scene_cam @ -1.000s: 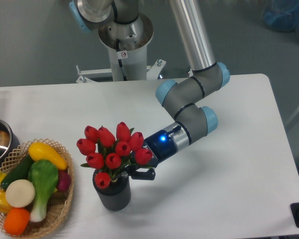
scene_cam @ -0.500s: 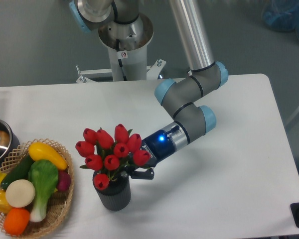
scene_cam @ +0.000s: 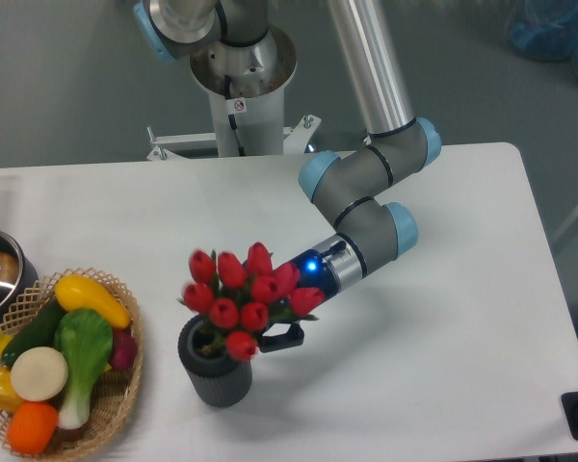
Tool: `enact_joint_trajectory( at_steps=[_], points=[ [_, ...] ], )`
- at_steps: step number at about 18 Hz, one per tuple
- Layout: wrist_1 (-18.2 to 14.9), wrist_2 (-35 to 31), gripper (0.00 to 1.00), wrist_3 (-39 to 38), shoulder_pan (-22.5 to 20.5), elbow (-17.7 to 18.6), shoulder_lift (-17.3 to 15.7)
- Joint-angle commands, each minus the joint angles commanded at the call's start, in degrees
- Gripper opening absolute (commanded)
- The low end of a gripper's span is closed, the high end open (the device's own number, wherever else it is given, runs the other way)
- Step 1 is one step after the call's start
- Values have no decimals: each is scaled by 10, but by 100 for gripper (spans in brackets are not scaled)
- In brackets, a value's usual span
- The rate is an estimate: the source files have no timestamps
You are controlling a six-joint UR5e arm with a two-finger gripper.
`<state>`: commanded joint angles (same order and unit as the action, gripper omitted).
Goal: Insert the flowers into the vase
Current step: 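Push the tulip bunch further down into the vase, then open the gripper to release the tulips in the vase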
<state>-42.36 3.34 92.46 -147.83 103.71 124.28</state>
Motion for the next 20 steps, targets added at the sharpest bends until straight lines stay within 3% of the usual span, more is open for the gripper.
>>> enact_joint_trajectory(
  at_steps=[4,6,12,14,20],
  points=[
    [0,0,50,0,1,4,-4],
    [0,0,67,0,1,4,-9],
    [0,-2,82,-1,2,5,-12],
    [0,-2,93,-1,1,5,-13],
    [-1,-2,100,-2,0,5,-18]
  ],
)
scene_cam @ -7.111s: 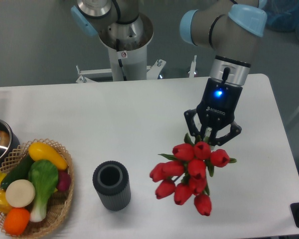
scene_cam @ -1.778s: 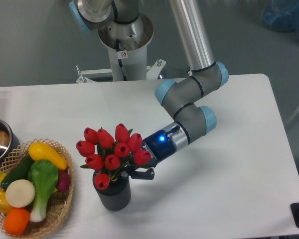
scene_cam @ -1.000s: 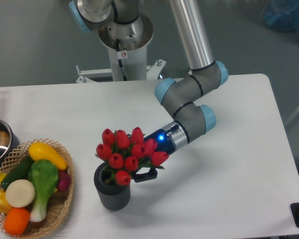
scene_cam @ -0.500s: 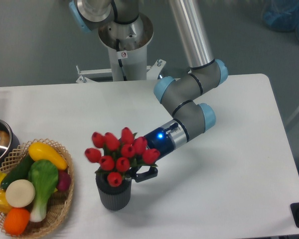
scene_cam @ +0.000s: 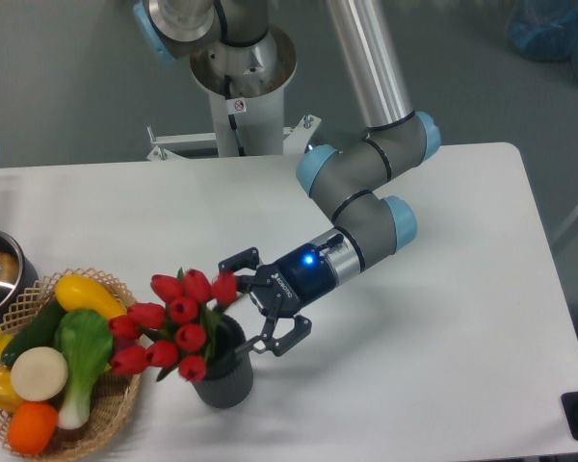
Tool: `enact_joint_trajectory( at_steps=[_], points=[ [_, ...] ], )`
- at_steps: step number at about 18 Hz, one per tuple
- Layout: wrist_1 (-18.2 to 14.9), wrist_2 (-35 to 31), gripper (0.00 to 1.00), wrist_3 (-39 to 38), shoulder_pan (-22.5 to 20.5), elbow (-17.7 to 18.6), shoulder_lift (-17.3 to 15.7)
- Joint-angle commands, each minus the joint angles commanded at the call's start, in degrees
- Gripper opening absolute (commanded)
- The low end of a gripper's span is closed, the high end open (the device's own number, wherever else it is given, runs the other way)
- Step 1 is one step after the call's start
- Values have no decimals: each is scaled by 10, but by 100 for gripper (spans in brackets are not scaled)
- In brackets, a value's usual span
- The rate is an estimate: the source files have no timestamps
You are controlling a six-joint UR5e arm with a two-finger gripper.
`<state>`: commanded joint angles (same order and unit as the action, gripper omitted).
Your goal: Insert the flowers into the vase
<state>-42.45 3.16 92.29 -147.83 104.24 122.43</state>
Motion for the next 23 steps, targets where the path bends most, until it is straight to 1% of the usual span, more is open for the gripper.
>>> enact_joint_trajectory(
  at_steps=[3,4,6,8,12,13,16,18,21,23],
  points=[
    [-3,-8,100,-12,-12,-1,-17],
    [-2,-24,100,-23,-18,-1,-21],
    [-2,-69,100,-38,-37,-5,-44],
    [-2,-115,100,-39,-58,-11,-60],
    [-2,-168,100,-37,-90,-26,-80],
    [-2,-192,100,-36,-95,-31,-86],
    [-2,-336,100,-40,-108,-44,-114],
    [-1,-393,100,-54,-115,-55,-118],
    [-2,-483,100,-66,-149,-68,-142],
    [-4,-539,100,-69,-181,-80,-147]
  ],
)
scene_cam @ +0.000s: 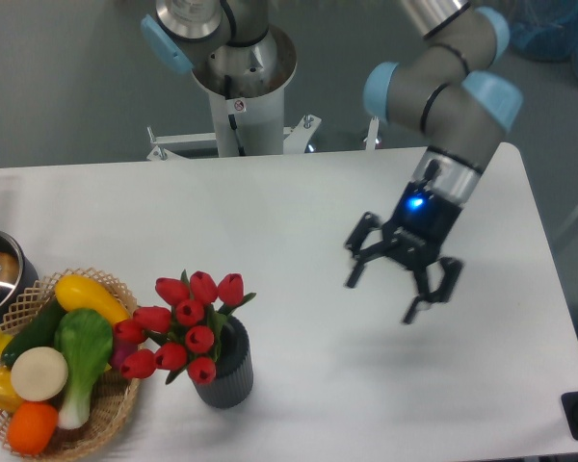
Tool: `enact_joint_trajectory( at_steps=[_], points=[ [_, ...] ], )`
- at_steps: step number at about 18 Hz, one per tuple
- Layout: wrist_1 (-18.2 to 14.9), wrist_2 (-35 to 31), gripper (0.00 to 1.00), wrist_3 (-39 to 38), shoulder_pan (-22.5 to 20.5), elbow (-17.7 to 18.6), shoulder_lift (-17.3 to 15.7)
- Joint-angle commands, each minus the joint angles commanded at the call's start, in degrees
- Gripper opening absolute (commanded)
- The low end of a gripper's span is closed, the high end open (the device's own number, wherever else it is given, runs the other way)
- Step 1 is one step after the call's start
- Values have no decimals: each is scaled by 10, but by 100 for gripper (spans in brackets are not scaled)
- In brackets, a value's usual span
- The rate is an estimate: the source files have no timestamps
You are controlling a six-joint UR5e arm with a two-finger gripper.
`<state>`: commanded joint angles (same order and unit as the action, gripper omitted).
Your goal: Insert the flowers into the vase
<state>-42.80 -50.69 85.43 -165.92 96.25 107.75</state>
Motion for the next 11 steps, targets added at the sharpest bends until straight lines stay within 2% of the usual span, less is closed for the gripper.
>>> enact_joint_trajectory(
  at_steps=[3,6,8,11],
  points=[
    [-4,-63,100,0,-40,4,-3],
    [-12,-169,100,6,-68,3,-15],
    [-30,-242,100,9,-79,-1,-18],
    [-70,-330,100,18,-105,-1,-44]
  ],
)
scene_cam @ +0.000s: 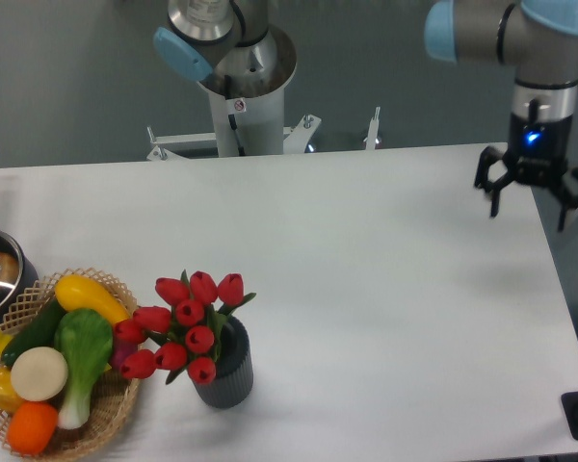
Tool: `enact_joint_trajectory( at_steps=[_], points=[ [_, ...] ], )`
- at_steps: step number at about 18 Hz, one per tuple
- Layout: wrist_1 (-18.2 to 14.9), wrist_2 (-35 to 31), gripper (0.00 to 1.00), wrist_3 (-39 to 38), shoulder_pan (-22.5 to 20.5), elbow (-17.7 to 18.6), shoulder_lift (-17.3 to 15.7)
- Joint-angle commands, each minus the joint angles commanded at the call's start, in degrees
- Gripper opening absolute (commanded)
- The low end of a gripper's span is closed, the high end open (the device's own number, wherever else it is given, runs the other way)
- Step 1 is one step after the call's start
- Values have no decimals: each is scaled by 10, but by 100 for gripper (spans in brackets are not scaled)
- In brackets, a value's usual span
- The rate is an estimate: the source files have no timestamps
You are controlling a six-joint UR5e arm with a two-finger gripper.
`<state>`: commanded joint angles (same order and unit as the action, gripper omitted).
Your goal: Insert the flowers into the vase
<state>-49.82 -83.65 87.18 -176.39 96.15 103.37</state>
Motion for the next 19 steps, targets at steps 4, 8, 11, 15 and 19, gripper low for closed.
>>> enact_joint_trajectory(
  at_steps=[4,8,11,15,19],
  points=[
    [-92,-25,100,36,-54,0,-62],
    [-189,-41,100,124,-115,6,-147],
    [-243,-41,100,134,-163,6,-190],
    [-308,-82,100,201,-232,7,-232],
    [-339,-67,100,252,-303,2,-238]
  ],
)
